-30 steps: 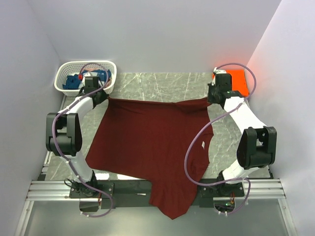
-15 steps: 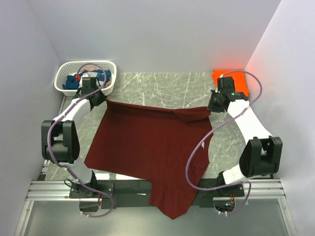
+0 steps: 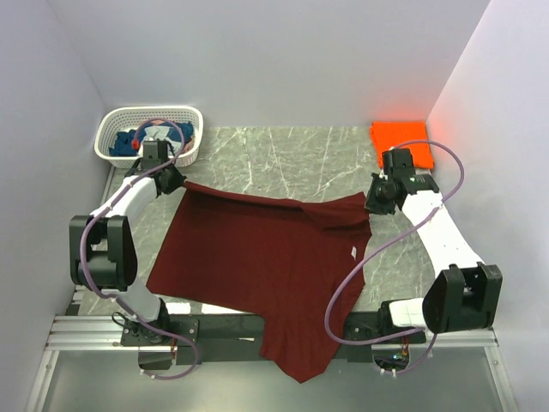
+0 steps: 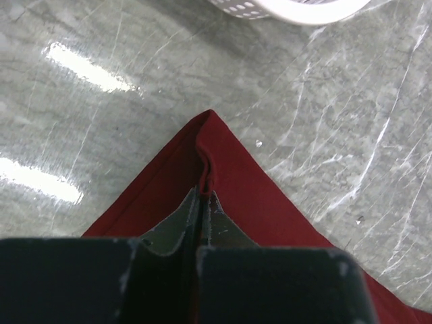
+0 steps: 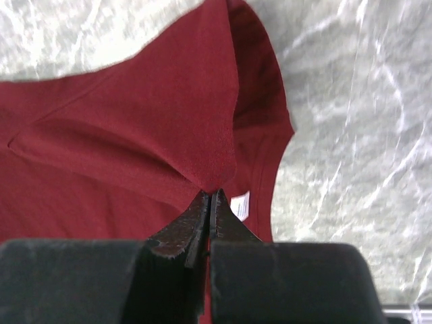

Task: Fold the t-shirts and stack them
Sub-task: Fold the tshirt

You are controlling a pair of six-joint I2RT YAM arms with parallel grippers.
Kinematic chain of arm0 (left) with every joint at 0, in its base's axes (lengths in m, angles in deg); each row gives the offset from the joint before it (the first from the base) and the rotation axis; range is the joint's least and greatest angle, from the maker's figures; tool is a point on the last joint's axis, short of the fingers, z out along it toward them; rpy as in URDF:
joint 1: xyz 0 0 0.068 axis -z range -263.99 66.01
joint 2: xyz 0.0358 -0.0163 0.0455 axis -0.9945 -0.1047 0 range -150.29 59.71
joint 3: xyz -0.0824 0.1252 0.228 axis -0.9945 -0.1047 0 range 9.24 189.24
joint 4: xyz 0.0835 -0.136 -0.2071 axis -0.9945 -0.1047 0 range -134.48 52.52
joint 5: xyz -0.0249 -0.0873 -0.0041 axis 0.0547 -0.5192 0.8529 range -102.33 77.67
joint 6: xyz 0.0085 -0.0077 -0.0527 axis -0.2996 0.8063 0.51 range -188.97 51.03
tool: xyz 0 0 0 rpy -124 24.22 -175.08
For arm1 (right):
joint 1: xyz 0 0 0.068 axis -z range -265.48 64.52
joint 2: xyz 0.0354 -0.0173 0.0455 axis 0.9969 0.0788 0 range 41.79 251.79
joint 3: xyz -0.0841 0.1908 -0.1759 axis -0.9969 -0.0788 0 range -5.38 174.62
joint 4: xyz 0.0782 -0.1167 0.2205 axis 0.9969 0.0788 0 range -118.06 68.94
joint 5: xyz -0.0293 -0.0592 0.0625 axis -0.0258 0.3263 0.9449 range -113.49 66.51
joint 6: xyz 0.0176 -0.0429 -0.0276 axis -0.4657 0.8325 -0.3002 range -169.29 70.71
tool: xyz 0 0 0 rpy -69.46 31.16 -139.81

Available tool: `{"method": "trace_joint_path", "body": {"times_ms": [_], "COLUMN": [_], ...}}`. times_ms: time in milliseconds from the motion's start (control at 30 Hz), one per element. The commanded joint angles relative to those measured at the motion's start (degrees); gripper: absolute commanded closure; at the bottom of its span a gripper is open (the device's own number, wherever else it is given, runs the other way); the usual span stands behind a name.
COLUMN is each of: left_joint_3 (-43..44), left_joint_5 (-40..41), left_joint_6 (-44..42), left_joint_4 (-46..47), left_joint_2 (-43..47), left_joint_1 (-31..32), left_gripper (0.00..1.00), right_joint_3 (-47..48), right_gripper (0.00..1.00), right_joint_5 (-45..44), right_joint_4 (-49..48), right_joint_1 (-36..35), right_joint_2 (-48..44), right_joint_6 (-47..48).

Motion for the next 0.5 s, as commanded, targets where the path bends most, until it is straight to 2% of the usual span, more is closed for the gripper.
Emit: {"method": "trace_joint_path", "body": {"times_ms": [0,300,467], "left_joint_3": [-0.39,-4.43,-7.16], "left_joint_5": [0.57,0.04,0.92], "left_joint_6": [-0.13,0.21,0.48], "left_joint_4": [-0.58,-0.76,0.2], "left_joint_2": [3.27,3.98,1.7], "left_joint_1": [-0.45,-0.45,-0.45], "left_gripper": [0.96,0.96,0.96], "right_joint_3": [-1.73,-10.16,-15.69], "right_gripper": [1.0,1.0,0.99], "right_joint_5": [0.0,2.98,3.95], "right_joint_4": [2.1,1.14,-0.44], "right_joint_1": [0.56,0.47,0.56], "right_joint_2": [-3.44,-7.93,-7.06], "right_joint_6": [-0.82,-4.42,-6.27]}}
